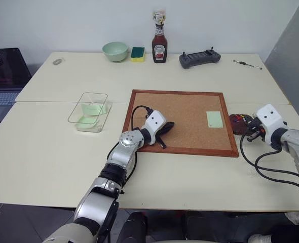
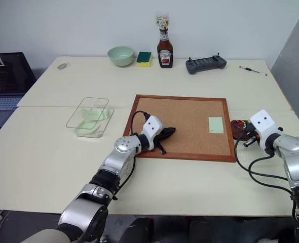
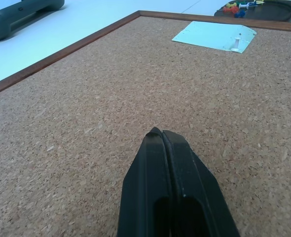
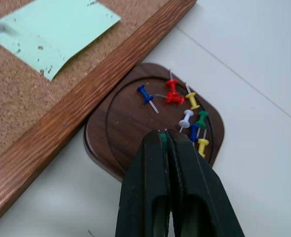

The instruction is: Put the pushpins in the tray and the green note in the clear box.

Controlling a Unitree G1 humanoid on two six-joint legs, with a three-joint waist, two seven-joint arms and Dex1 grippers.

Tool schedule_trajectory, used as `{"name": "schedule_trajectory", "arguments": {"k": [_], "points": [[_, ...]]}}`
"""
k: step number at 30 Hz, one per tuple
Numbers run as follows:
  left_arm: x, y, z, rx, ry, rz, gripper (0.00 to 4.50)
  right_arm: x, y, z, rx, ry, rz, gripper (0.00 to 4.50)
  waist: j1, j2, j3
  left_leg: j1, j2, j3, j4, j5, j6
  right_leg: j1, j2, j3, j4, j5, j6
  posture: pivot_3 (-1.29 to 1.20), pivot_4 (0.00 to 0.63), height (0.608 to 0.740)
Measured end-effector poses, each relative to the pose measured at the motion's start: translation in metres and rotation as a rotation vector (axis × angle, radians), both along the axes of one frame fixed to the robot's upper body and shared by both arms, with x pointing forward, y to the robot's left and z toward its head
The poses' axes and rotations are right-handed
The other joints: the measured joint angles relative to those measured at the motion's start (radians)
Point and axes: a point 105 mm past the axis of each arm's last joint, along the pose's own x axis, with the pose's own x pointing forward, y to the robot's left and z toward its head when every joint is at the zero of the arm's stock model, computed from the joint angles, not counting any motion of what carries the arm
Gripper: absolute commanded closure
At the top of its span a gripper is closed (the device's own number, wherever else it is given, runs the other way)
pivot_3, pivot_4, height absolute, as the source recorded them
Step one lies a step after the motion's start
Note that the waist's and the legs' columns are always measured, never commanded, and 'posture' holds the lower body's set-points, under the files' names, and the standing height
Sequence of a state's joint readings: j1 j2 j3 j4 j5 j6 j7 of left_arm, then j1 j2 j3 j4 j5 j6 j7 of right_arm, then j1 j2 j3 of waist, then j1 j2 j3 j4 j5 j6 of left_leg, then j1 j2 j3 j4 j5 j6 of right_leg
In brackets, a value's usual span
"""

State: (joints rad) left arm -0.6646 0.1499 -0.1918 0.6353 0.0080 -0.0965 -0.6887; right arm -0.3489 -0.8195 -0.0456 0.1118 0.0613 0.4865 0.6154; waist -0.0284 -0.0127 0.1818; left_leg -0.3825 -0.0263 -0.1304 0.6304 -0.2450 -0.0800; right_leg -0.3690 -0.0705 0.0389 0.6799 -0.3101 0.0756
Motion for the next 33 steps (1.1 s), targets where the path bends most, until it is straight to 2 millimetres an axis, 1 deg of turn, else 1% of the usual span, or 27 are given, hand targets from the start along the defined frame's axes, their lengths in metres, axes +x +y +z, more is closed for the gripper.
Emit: {"name": "schedule_trajectory", "arguments": {"k": [5,9,10,11,15,16,17,18,19,21,23,30,33], "points": [[0.0,0.0,0.0,0.002,-0.001,-0.001,4.5,0.005,0.0,-0.005,-0.008,-0.002,-0.004,3.05,0.0,0.0,0.0,0.0,0.0,0.0,0.0,0.0,0.0,0.0,0.0,0.0,0.0,0.0,0.0,0.0,0.15,0.74],[0.0,0.0,0.0,0.003,-0.001,0.0,4.5,0.008,-0.001,-0.003,-0.016,-0.018,-0.015,2.24,0.0,0.0,0.0,0.0,0.0,0.0,0.0,0.0,0.0,0.0,0.0,0.0,0.0,0.0,0.0,0.0,0.15,0.74],[0.0,0.0,0.0,0.003,-0.001,0.0,4.5,0.008,0.0,-0.003,-0.015,-0.022,-0.016,2.09,0.0,0.0,0.0,0.0,0.0,0.0,0.0,0.0,0.0,0.0,0.0,0.0,0.0,0.0,0.0,0.0,0.15,0.74],[0.0,0.0,0.0,0.003,-0.002,0.0,4.5,0.009,0.0,-0.002,-0.014,-0.026,-0.016,1.8,0.0,0.0,0.0,0.0,0.0,0.0,0.0,0.0,0.0,0.0,0.0,0.0,0.0,0.0,0.0,0.0,0.15,0.74],[0.0,0.0,0.0,0.004,-0.002,0.0,4.5,0.009,-0.003,0.008,0.01,-0.052,-0.031,0.93,0.0,0.0,0.0,0.0,0.0,0.0,0.0,0.0,0.0,0.0,0.0,0.0,0.0,0.0,0.0,0.0,0.15,0.74],[0.0,0.0,0.0,0.004,-0.002,0.0,4.5,0.009,-0.004,0.011,0.022,-0.059,-0.035,0.8,0.0,0.0,0.0,0.0,0.0,0.0,0.0,0.0,0.0,0.0,0.0,0.0,0.0,0.0,0.0,0.0,0.15,0.74],[0.0,0.0,0.0,0.004,-0.002,0.0,4.5,0.008,-0.004,0.015,0.04,-0.062,-0.038,0.8,0.0,0.0,0.0,0.0,0.0,0.0,0.0,0.0,0.0,0.0,0.0,0.0,0.0,0.0,0.0,0.0,0.15,0.74],[0.0,0.001,0.0,0.005,-0.003,0.0,4.5,0.006,0.001,0.021,0.096,-0.06,-0.019,0.8,0.0,0.0,0.0,0.0,0.0,0.0,0.0,0.0,0.0,0.0,0.0,0.0,0.0,0.0,0.0,0.0,0.15,0.74],[0.0,0.001,0.0,0.005,-0.003,0.0,4.5,0.006,0.003,0.023,0.107,-0.06,-0.013,0.8,0.0,0.0,0.0,0.0,0.0,0.0,0.0,0.0,0.0,0.0,0.0,0.0,0.0,0.0,0.0,0.0,0.15,0.74],[0.0,0.001,0.0,0.005,-0.002,0.0,4.5,0.003,0.017,0.031,0.169,-0.068,0.042,0.8,-0.001,0.0,0.0,0.0,0.0,0.0,0.0,0.0,0.0,0.0,0.0,0.0,0.0,0.0,0.0,0.0,0.15,0.74],[0.0,0.0,0.0,0.005,-0.002,0.001,4.5,0.003,0.031,0.032,0.211,-0.075,0.079,0.8,-0.001,0.0,0.0,0.0,0.0,0.0,0.0,0.0,0.0,0.0,0.0,0.0,0.0,0.0,0.0,0.0,0.15,0.74],[0.0,0.0,0.0,0.003,-0.003,0.002,4.5,0.003,0.085,0.003,0.361,0.009,0.204,0.8,0.0,0.0,0.0,0.0,0.0,-0.001,0.0,0.0,0.0,0.0,0.0,0.0,0.0,0.0,0.0,0.0,0.15,0.74],[-0.001,0.0,0.0,0.002,-0.003,0.004,4.5,0.005,0.089,0.002,0.371,0.005,0.207,0.8,0.0,0.0,0.0,0.0,0.0,-0.001,0.0,0.0,0.0,0.0,0.0,0.0,0.0,0.0,0.0,0.0,0.15,0.74]]}}
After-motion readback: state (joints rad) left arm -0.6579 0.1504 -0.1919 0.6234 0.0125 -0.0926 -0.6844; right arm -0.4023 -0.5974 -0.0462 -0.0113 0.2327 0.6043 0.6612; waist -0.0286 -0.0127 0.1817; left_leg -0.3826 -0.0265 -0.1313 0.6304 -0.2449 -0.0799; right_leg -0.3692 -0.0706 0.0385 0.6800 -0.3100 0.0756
